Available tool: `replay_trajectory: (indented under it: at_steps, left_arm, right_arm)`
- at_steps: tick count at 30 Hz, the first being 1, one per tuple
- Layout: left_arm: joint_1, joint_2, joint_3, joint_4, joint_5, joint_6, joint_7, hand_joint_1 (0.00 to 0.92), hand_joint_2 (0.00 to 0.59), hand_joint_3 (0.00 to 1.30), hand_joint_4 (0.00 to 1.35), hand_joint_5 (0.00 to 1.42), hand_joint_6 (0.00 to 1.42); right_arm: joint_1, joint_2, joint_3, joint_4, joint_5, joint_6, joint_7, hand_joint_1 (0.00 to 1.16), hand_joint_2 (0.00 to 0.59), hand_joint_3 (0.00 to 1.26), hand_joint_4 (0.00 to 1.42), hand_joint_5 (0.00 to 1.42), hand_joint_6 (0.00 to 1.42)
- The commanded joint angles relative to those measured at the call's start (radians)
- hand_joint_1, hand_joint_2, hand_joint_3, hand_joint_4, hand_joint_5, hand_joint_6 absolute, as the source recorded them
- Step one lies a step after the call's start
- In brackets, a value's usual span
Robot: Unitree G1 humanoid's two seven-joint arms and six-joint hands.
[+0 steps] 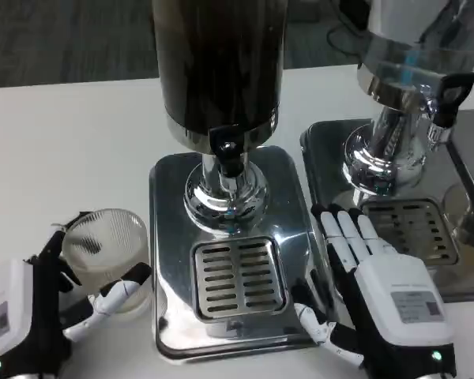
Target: Grasp the cup under the faucet to collect the drink, then remove the cup.
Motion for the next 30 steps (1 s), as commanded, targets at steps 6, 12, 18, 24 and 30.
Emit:
replay_trajectory:
  at_steps: [6, 12, 18, 24, 30]
  left_arm:
    - [-0.010, 0.019, -0.005, -0.040, 0.024, -0.018, 0.041, 0.380, 0.138, 0.38, 0.56, 0.82, 0.93]
    - [0.007, 0.022, 0.004, -0.088, 0.025, -0.019, 0.038, 0.404, 0.141, 0.39, 0.57, 0.82, 0.93]
    - [0.023, 0.023, 0.009, -0.157, 0.025, -0.026, 0.028, 0.415, 0.137, 0.40, 0.57, 0.82, 0.95]
    - [0.022, 0.018, -0.040, -0.204, 0.068, -0.033, 0.004, 0.415, 0.137, 0.40, 0.57, 0.82, 0.95]
    - [-0.007, 0.002, -0.104, -0.192, 0.107, -0.029, -0.011, 0.415, 0.137, 0.40, 0.57, 0.82, 0.95]
  right_arm:
    - [-0.005, -0.011, 0.003, -0.005, 0.002, -0.011, 0.004, 0.33, 0.393, 0.00, 0.00, 0.00, 0.16]
    - [-0.002, -0.005, 0.002, -0.007, 0.005, -0.004, 0.000, 0.33, 0.393, 0.00, 0.00, 0.00, 0.16]
    - [0.000, 0.002, 0.001, -0.009, -0.001, 0.002, -0.007, 0.33, 0.393, 0.00, 0.00, 0.00, 0.16]
    - [0.011, 0.007, -0.007, -0.018, -0.007, 0.014, -0.014, 0.33, 0.393, 0.00, 0.00, 0.00, 0.16]
    - [0.022, 0.015, -0.012, -0.030, -0.017, 0.026, -0.020, 0.33, 0.393, 0.00, 0.00, 0.00, 0.15]
